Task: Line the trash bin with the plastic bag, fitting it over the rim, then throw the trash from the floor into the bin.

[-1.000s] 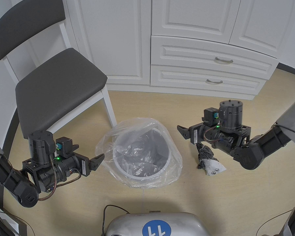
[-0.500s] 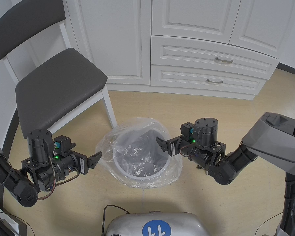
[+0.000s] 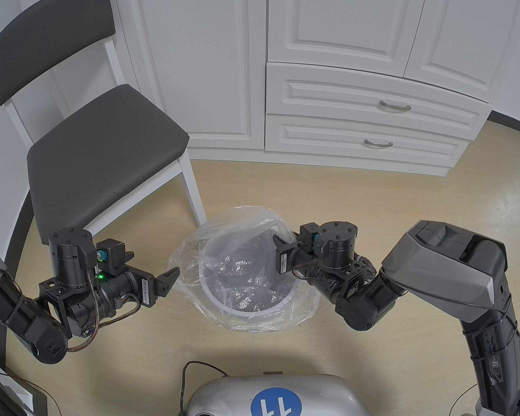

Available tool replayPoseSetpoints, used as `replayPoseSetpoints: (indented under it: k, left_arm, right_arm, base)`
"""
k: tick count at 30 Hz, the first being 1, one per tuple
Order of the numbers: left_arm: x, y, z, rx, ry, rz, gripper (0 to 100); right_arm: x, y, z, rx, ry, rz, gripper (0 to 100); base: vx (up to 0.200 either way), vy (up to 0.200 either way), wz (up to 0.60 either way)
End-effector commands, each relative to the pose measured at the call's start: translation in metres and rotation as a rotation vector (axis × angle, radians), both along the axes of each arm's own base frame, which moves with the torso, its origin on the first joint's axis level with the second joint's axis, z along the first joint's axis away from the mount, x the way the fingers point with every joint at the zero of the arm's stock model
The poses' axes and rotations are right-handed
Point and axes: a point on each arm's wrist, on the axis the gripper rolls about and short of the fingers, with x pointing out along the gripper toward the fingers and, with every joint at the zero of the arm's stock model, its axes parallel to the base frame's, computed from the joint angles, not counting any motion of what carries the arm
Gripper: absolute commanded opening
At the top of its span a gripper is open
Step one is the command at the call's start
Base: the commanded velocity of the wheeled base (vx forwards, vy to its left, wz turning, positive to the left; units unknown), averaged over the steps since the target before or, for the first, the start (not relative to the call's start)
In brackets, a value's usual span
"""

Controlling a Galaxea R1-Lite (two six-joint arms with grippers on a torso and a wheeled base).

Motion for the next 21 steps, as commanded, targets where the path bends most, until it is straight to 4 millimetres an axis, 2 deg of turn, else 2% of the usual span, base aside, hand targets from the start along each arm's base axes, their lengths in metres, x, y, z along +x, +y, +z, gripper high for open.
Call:
replayPoseSetpoints:
  k: [1,2,11,18,19,21]
  left_arm:
    - [0.001,0.0,-0.001,0.001,0.002,0.0,100]
    - [0.001,0.0,-0.002,0.003,0.008,0.0,100]
    - [0.004,-0.001,-0.008,0.009,0.027,0.002,100]
    - [0.005,-0.001,-0.009,0.008,0.029,0.003,100]
    - [0.006,-0.001,-0.009,0.009,0.03,0.004,100]
    - [0.007,-0.001,-0.01,0.009,0.03,0.006,100]
  right_arm:
    - [-0.006,0.01,-0.013,-0.001,0.029,0.023,0]
    - [-0.013,0.02,-0.014,0.026,0.05,0.047,0]
    - [-0.025,0.041,-0.033,0.136,0.227,0.12,0]
    - [-0.004,0.046,-0.031,0.236,0.351,0.069,0]
    - [0.01,0.045,-0.029,0.253,0.367,0.042,0]
    - [0.019,0.045,-0.027,0.25,0.373,0.028,0]
  base:
    - [0.0,0.0,0.0]
    - [0.0,0.0,0.0]
    - [0.0,0.0,0.0]
    - [0.0,0.0,0.0]
    - [0.0,0.0,0.0]
    - [0.0,0.0,0.0]
